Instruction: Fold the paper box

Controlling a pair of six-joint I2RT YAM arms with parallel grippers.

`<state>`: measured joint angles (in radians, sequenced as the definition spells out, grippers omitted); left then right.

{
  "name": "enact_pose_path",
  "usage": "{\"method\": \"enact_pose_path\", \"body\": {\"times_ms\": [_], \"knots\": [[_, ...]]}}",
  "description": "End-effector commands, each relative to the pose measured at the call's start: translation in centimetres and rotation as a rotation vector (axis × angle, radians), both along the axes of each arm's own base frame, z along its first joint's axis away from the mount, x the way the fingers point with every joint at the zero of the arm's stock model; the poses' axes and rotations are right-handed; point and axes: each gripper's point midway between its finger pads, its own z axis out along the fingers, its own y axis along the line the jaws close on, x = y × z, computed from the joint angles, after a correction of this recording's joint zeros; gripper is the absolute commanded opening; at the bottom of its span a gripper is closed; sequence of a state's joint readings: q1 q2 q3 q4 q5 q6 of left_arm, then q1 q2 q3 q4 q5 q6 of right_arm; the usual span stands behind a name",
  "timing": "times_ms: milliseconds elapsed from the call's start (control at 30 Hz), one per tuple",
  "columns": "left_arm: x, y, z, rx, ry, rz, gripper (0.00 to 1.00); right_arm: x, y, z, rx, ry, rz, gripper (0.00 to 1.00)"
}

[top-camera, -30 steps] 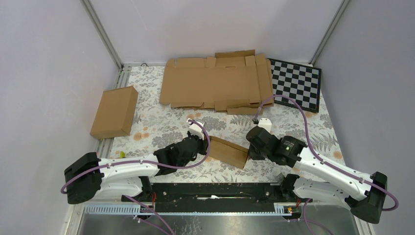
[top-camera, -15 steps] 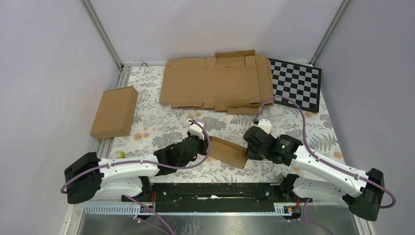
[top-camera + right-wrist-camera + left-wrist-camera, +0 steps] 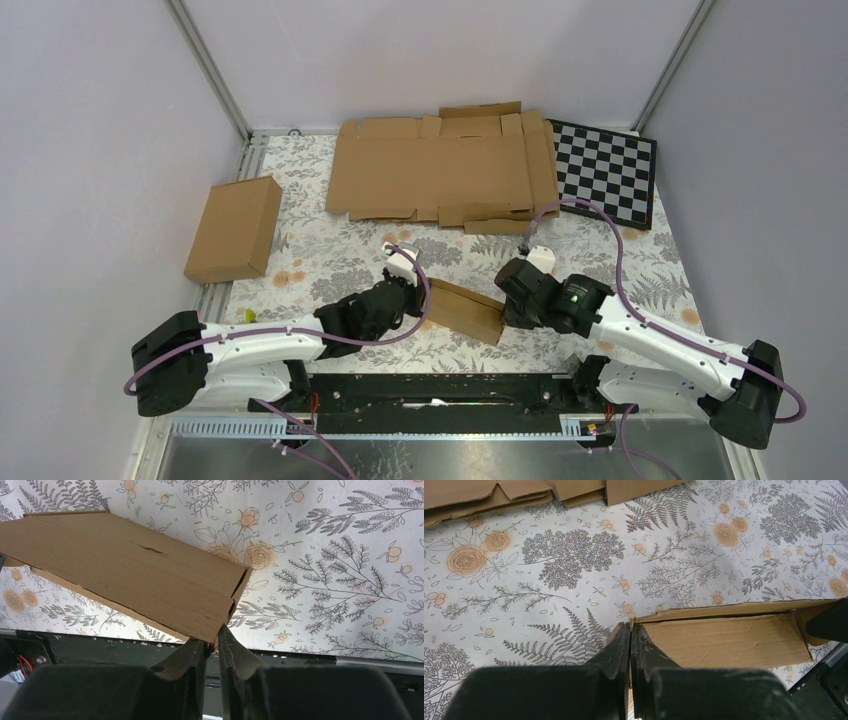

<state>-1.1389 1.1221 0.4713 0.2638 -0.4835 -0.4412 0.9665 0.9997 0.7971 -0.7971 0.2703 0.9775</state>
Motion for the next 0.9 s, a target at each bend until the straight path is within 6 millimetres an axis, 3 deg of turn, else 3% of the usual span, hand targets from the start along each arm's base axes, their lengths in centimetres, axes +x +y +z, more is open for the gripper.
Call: {"method": "enact_pose_path", "body": {"times_ms": [0,367,633,867], "knots": [[-0.4,-0.5,0.1,0.015,0.001,-0.023,0.00,-0.4,0.1,-0.5,0.024,0.041,-0.059,0.18],[-0.4,-0.4,0.1,0.018,0.001,-0.022,0.00,-0.2,-0.7,0.1,0.004,0.025,-0.095,0.16],[-0.4,-0.6,0.2,0.015,0.000,-0.025,0.00,-0.2,-0.1,0.0,0.026,0.057,-0.153,0.12],[-0.4,-0.6,0.1,0.014,0.002,-0.024,0.00,0.2,0.2,0.5,0.038,0.049,-0.176,0.15]]}}
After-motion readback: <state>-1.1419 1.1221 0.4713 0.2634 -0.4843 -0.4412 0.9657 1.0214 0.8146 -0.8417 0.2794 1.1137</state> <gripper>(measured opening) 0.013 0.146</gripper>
